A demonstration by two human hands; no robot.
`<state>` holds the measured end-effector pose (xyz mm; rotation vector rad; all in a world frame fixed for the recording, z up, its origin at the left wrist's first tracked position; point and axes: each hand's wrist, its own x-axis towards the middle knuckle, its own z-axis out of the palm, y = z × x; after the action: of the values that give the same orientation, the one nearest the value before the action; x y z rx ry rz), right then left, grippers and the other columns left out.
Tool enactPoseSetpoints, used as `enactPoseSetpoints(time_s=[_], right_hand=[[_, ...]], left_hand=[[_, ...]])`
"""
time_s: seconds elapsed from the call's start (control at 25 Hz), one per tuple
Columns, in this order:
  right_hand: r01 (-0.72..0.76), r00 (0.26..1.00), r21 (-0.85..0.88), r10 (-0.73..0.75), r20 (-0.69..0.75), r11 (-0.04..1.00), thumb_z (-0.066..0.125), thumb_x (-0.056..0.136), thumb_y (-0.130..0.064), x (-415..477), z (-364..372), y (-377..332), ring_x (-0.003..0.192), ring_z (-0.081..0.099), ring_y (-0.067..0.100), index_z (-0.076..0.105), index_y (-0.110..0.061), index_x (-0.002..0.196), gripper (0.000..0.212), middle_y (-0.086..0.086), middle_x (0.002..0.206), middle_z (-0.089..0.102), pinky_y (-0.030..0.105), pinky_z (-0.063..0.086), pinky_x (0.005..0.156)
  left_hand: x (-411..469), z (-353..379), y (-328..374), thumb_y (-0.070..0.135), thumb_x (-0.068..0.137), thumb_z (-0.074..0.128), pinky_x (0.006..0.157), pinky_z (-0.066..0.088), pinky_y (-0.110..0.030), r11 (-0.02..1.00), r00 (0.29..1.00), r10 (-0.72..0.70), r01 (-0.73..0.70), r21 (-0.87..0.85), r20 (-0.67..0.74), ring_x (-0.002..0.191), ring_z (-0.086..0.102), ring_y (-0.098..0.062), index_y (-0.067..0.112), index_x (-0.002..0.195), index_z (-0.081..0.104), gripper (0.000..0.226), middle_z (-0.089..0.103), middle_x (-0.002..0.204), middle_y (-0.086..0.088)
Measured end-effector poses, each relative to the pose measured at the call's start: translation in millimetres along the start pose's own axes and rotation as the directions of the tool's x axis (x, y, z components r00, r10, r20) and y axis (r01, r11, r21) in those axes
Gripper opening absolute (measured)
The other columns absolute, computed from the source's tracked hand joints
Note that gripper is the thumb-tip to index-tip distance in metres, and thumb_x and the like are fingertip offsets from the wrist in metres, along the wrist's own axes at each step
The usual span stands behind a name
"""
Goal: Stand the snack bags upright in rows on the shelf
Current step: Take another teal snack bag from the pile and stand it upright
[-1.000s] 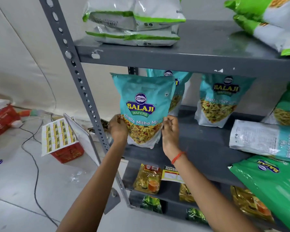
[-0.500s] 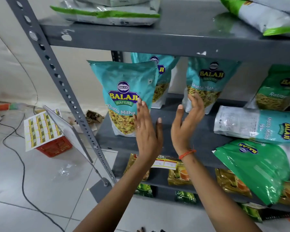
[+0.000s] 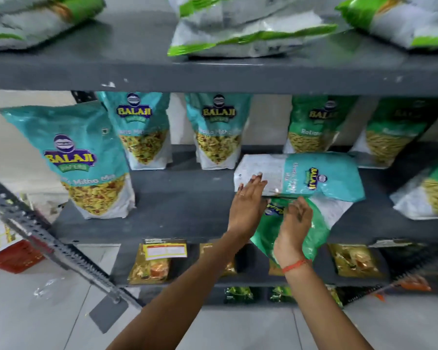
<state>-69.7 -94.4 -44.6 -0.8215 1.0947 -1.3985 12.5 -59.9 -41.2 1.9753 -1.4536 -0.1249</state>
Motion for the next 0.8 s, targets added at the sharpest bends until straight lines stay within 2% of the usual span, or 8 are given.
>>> enactPoseSetpoints(time_s=[0.08,0.12,0.24,0.36,0.48,0.56,0.68,0.8], right_hand=[[-0.208,0.978,0.138,0.207,0.023,0.968,0.039,0.093,0.005,18,-13,-12,0.072,0.060,0.002,0.052,-0.018,0.087,0.027,0.007,0.094,0.056,0.020,0.046,0.073],[-0.278,0.961,0.189,0.272,0.056,0.942,0.037,0.094,0.006,24,-18,-18,0.075,0.063,0.004,0.051,-0.016,0.087,0.027,0.011,0.099,0.057,0.019,0.049,0.073],[-0.397,0.917,0.208,0.377,0.127,0.894,0.034,0.094,0.009,36,-24,-32,0.118,0.056,0.029,0.047,-0.006,0.111,0.026,0.024,0.123,0.053,0.031,0.045,0.100],[-0.435,0.900,0.192,0.417,0.128,0.880,0.034,0.094,0.009,43,-26,-34,0.123,0.053,0.033,0.048,-0.006,0.108,0.025,0.026,0.129,0.053,0.034,0.041,0.107],[-0.454,0.882,0.191,0.408,0.236,0.870,0.033,0.094,0.009,49,-21,-29,0.107,0.059,0.027,0.053,-0.010,0.090,0.028,0.023,0.123,0.055,0.031,0.049,0.098],[-0.457,0.855,0.157,0.384,0.348,0.876,0.030,0.093,0.012,56,-12,-23,0.093,0.059,0.018,0.055,-0.009,0.102,0.034,0.015,0.114,0.056,0.032,0.051,0.097],[-0.381,0.805,-0.033,0.349,0.479,0.924,0.030,0.095,0.009,63,9,-14,0.090,0.060,0.015,0.042,-0.006,0.130,0.039,0.013,0.122,0.054,0.034,0.049,0.099],[-0.166,0.710,-0.307,0.330,0.622,0.937,0.034,0.098,-0.002,73,23,-6,0.071,0.062,0.016,0.040,-0.011,0.125,0.028,0.026,0.122,0.055,0.021,0.059,0.066]], left_hand=[[10,18,11,0.015,0.090,0.051,0.120,0.015,-0.038,1.000,0.999,-0.003,0.004,-0.019,0.047,0.143,0.025,-0.020,0.011,0.136,0.042,0.047,0.029,0.154,-0.006],[13,24,17,0.015,0.088,0.052,0.119,0.017,-0.038,1.000,0.999,-0.005,0.007,-0.028,0.043,0.142,0.027,-0.021,0.012,0.133,0.046,0.046,0.032,0.152,-0.006],[19,36,29,0.014,0.088,0.052,0.113,0.029,-0.039,0.999,0.998,-0.035,0.035,-0.013,-0.045,0.137,0.037,-0.025,0.011,0.122,0.056,0.035,0.044,0.146,-0.007],[22,33,35,0.011,0.092,0.046,0.103,0.041,-0.038,0.999,0.991,-0.045,0.045,-0.002,-0.126,0.129,0.047,-0.027,0.011,0.125,0.054,0.034,0.052,0.139,-0.010],[16,11,30,0.002,0.092,0.042,0.082,0.046,-0.013,0.936,0.959,-0.226,0.163,-0.313,-0.174,0.103,0.056,-0.017,0.012,0.123,0.054,0.035,0.060,0.127,-0.009],[11,-10,20,-0.002,0.092,0.044,0.069,0.042,-0.001,0.843,0.948,-0.250,0.113,-0.526,-0.195,0.097,0.056,-0.012,0.009,0.113,0.057,0.027,0.062,0.121,-0.006],[8,-39,-5,0.012,0.094,0.049,0.074,0.046,-0.019,0.817,0.951,-0.230,0.072,-0.572,-0.209,0.089,0.058,-0.002,0.028,0.096,0.054,0.016,0.065,0.098,0.005],[16,-59,-35,0.011,0.093,0.049,0.082,0.046,-0.031,0.673,0.919,-0.363,0.142,-0.726,-0.156,0.086,0.059,-0.005,0.014,0.097,0.050,0.005,0.061,0.095,-0.003]])
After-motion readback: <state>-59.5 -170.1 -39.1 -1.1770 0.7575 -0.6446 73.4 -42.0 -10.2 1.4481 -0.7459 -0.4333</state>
